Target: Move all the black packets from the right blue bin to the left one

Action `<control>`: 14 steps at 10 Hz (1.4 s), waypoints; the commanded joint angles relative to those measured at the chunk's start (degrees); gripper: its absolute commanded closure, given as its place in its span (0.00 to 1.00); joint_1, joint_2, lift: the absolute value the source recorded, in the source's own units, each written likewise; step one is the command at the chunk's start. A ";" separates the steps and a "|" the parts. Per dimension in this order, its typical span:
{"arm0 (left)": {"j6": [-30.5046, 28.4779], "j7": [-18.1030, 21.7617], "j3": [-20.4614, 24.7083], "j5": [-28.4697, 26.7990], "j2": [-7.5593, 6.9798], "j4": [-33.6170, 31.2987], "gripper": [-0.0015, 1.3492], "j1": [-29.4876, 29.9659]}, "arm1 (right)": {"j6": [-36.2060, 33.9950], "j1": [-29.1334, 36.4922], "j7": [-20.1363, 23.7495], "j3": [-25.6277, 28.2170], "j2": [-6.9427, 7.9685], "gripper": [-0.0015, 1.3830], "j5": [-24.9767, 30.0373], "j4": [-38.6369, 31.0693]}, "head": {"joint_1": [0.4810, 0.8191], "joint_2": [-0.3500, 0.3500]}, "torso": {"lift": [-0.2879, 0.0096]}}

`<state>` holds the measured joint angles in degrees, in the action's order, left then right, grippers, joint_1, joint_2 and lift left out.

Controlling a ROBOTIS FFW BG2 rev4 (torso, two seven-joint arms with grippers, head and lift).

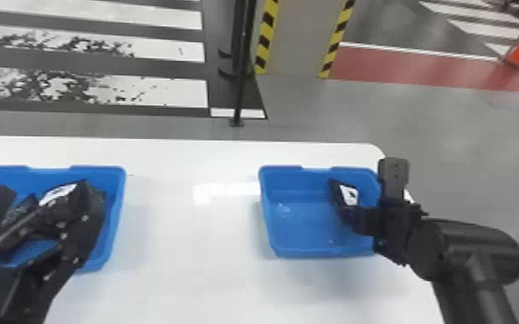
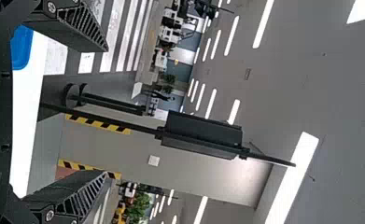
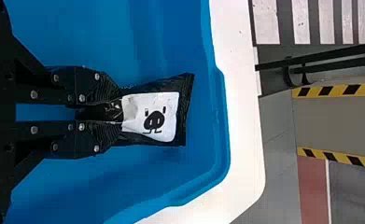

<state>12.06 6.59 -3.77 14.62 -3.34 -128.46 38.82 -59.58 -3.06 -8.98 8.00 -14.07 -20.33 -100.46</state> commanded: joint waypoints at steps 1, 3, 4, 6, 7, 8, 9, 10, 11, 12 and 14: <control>0.18 0.09 0.00 -0.11 0.00 0.15 0.08 -0.16 | 3.34 2.50 0.37 -0.34 0.18 0.83 -0.12 -3.39 | 0.63 0.19 | 0.50; 1.31 0.18 0.00 0.01 0.00 0.57 0.08 -0.16 | 10.37 7.14 2.21 -0.34 0.53 0.83 -3.09 -8.87 | 0.63 0.21 | 0.50; 2.01 0.18 0.00 0.47 0.17 0.71 0.07 -0.16 | 15.43 8.97 5.20 -0.69 0.62 0.83 -4.92 -11.40 | 0.63 0.24 | 0.50; 0.74 0.18 -0.23 1.72 0.26 1.83 0.07 -1.56 | 39.76 4.19 22.95 -5.26 -0.35 0.83 -13.83 3.78 | 0.63 0.32 | 0.50; 0.46 0.53 -0.57 1.95 0.17 2.40 0.08 -2.41 | 41.02 5.03 25.68 -8.68 -0.87 0.83 -16.35 1.81 | 0.63 0.39 | 0.50; -1.51 0.97 -0.69 1.84 0.00 2.68 0.07 -3.25 | 41.02 7.70 27.35 -12.68 -1.31 0.83 -20.34 -1.70 | 0.63 0.44 | 0.50; -3.05 1.32 -0.57 2.07 0.00 2.68 0.07 -3.81 | 41.02 10.37 27.79 -17.37 -1.75 0.83 -24.00 -4.79 | 0.63 0.51 | 0.50; -3.48 1.41 -0.80 2.29 0.00 2.68 0.07 -4.38 | 41.02 12.20 28.40 -20.68 -2.19 0.83 -24.80 -7.33 | 0.63 0.55 | 0.50; -5.16 1.58 -0.80 2.52 -0.09 2.68 0.08 -5.08 | 42.01 12.76 28.93 -24.11 -2.90 0.83 -24.91 -8.59 | 0.63 0.65 | 0.50; -7.41 2.29 -0.92 3.09 -0.09 2.68 0.08 -6.06 | 42.15 12.90 29.11 -26.28 -3.42 0.83 -25.49 -9.58 | 0.63 0.72 | 0.50; -14.87 5.28 -1.03 3.21 -0.44 2.68 0.08 -8.45 | 42.85 12.20 29.11 -28.45 -4.04 0.83 -26.29 -10.70 | 0.63 0.77 | 0.50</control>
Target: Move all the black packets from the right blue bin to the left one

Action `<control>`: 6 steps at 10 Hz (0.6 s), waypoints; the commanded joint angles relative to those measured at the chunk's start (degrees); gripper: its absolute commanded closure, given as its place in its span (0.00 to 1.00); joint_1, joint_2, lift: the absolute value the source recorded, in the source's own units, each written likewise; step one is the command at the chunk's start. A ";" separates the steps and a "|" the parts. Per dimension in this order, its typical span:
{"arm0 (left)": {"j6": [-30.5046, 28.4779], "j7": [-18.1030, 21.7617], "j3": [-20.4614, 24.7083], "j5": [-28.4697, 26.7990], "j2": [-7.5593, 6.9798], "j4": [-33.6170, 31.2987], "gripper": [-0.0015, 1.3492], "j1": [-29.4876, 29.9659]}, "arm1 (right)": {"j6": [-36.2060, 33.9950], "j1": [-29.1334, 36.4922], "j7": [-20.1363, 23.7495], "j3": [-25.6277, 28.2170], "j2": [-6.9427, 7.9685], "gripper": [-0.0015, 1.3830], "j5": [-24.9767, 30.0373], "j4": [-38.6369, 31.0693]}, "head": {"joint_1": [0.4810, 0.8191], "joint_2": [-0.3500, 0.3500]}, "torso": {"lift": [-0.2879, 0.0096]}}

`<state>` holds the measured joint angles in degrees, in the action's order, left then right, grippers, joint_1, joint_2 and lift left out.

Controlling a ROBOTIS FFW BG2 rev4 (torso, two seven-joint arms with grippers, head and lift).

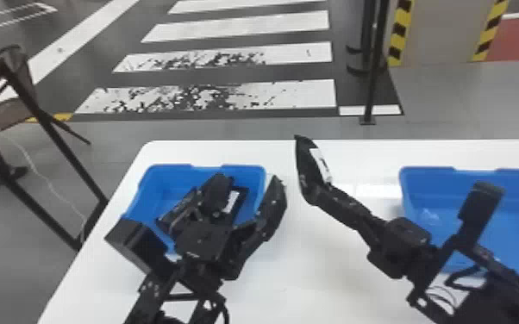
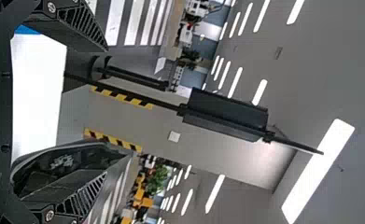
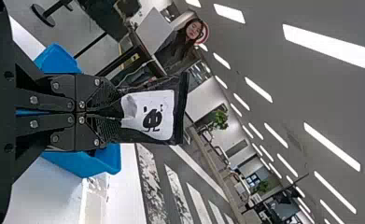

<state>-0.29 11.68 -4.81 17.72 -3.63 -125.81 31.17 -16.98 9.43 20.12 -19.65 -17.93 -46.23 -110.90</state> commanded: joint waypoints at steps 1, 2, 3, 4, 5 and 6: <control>-3.51 0.36 -0.21 -0.01 -0.14 -0.12 0.08 -1.22 | 0.67 -0.85 0.00 -2.52 -0.53 0.83 -0.96 0.02 | 0.63 0.77 | 0.50; -3.51 0.36 -0.21 -0.01 -0.14 0.02 0.08 -1.22 | 1.09 -1.56 0.09 -4.69 -0.88 0.83 -1.99 0.30 | 0.63 0.77 | 0.50; -3.51 0.27 -0.21 -0.13 -0.14 0.02 0.08 -1.22 | 1.23 -2.12 0.09 -7.09 -1.40 0.83 -2.67 0.44 | 0.63 0.79 | 0.50; -3.51 0.27 0.01 -0.13 -0.14 0.02 0.08 -1.08 | 1.37 -2.68 0.09 -9.15 -1.84 0.83 -3.36 0.58 | 0.63 0.83 | 0.50; -3.37 0.18 0.01 0.45 -0.14 0.02 0.08 -0.94 | 1.37 -3.10 0.09 -10.63 -2.11 0.83 -3.93 0.86 | 0.63 0.84 | 0.50; -3.37 0.18 -0.10 0.67 -0.14 0.02 0.08 -0.94 | 1.23 -3.25 0.09 -10.75 -2.11 0.83 -3.93 1.14 | 0.63 0.88 | 0.50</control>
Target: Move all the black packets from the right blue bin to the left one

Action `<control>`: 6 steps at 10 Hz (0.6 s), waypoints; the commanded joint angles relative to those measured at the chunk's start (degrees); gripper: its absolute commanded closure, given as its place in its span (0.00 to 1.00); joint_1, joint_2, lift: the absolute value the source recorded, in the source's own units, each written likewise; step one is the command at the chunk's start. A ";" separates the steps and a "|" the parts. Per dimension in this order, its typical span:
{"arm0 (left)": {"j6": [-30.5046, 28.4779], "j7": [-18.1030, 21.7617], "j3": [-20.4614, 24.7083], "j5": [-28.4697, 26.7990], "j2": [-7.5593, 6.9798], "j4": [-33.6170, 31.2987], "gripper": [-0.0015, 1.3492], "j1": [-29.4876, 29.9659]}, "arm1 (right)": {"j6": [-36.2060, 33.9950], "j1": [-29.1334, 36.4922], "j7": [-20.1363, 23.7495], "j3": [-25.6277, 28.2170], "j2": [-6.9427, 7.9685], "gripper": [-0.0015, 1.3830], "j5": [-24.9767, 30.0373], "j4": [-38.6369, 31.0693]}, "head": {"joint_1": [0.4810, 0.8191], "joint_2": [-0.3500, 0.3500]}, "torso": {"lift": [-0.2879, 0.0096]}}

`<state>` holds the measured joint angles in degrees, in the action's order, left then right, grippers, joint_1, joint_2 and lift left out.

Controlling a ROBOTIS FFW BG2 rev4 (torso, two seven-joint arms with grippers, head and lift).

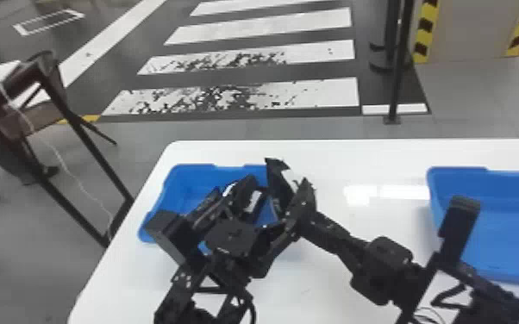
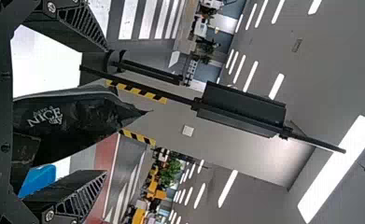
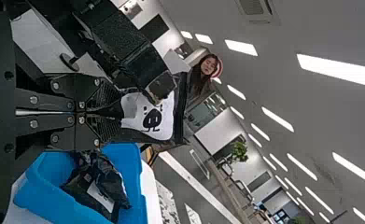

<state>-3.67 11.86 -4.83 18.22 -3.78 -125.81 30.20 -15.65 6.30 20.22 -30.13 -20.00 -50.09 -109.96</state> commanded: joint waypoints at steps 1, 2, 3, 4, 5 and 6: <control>-0.41 0.00 -0.19 0.17 -0.09 0.02 0.09 0.17 | 0.04 -0.26 0.00 -0.37 -0.04 0.83 -0.07 0.07 | 0.63 0.90 | 0.50; -0.55 0.00 -0.31 0.17 -0.18 0.02 0.31 0.17 | 0.04 -0.26 0.00 -0.49 -0.12 0.83 -0.19 0.21 | 0.63 0.90 | 0.50; 0.02 -0.79 -0.54 -0.28 -0.18 0.02 0.78 0.17 | 0.04 -0.26 0.00 -0.60 -0.12 0.83 -0.19 0.07 | 0.63 0.90 | 0.50; 1.00 -2.11 -1.11 -0.06 -0.26 0.02 0.90 0.59 | 0.04 -0.26 0.00 -0.60 -0.12 0.83 -0.19 0.07 | 0.63 0.90 | 0.50; 2.69 -2.28 -1.34 -1.54 -0.35 0.02 0.90 0.59 | 0.18 -0.26 0.00 -0.60 -0.12 0.83 -0.19 0.07 | 0.63 0.91 | 0.50; 4.80 -2.81 -1.68 -3.48 -0.53 0.02 0.90 0.73 | 0.46 -0.26 0.00 -0.60 -0.12 0.83 -0.30 0.21 | 0.63 0.91 | 0.50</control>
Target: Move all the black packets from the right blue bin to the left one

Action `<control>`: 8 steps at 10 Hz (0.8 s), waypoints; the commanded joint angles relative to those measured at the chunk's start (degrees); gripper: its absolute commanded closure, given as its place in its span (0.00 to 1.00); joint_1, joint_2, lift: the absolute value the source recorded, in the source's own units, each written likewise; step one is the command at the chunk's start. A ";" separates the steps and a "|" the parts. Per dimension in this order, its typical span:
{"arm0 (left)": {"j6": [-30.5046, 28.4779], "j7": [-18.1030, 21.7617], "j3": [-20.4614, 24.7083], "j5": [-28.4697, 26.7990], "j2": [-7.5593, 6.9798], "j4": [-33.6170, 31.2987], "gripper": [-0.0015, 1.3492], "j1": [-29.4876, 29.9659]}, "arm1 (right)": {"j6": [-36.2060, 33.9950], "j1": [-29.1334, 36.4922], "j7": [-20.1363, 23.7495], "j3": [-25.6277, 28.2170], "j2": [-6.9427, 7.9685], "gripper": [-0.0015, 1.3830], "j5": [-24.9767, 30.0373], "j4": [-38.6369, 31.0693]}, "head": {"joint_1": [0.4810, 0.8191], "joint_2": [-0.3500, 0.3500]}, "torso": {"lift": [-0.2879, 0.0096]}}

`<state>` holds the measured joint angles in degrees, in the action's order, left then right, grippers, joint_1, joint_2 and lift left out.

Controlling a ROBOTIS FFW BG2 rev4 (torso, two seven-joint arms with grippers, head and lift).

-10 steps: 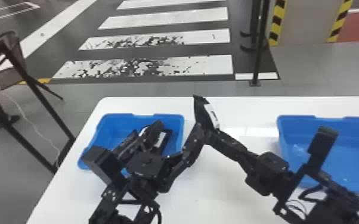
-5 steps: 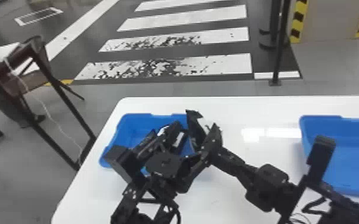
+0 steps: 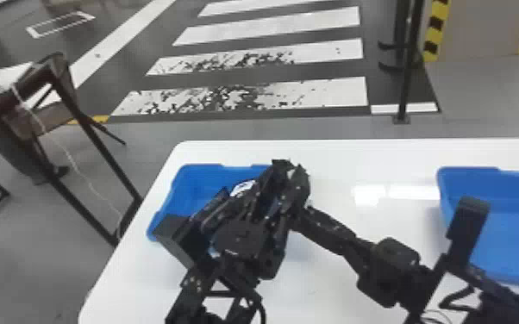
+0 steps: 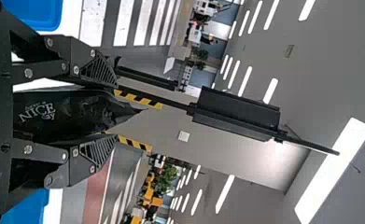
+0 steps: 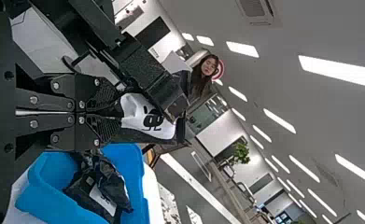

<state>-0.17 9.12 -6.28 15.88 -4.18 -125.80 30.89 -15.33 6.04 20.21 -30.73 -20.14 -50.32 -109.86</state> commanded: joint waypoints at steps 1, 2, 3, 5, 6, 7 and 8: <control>1.72 -0.59 -0.58 -1.60 -0.22 0.01 0.90 0.19 | 0.71 0.00 0.00 -0.12 0.01 0.83 -0.19 0.10 | 0.63 0.91 | 0.50; 2.28 -1.03 -0.58 -1.60 -0.22 0.01 0.90 0.47 | 1.70 0.00 0.00 -0.12 0.01 0.83 -0.53 0.52 | 0.63 0.91 | 0.50; 3.97 -1.65 -0.58 -1.82 -0.13 0.01 0.90 0.89 | 2.54 0.00 0.00 -0.12 0.01 0.83 -1.44 1.22 | 0.63 0.91 | 0.50; 4.39 -2.52 0.57 -2.51 0.22 0.01 0.90 0.47 | 8.17 -0.14 1.06 -1.03 0.28 0.37 -4.41 5.02 | 0.63 0.91 | 0.50; 4.67 -4.37 2.62 -5.25 0.57 0.57 0.90 -0.80 | 11.96 0.14 1.58 -0.80 0.45 0.06 -4.41 6.15 | 0.63 0.91 | 0.50; 7.63 -5.69 4.79 -7.65 1.01 6.20 0.90 -4.73 | 13.79 0.70 1.85 -0.80 0.45 0.03 -6.47 7.13 | 0.63 0.91 | 0.50; 11.28 -6.57 7.76 -10.74 1.54 13.93 0.90 -9.65 | 14.92 0.99 2.11 -0.69 0.54 0.12 -7.61 7.83 | 0.63 0.93 | 0.50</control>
<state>8.82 2.59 -0.36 7.14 -2.98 -116.60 24.29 -1.29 6.80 22.30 -31.49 -19.62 -57.11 -102.50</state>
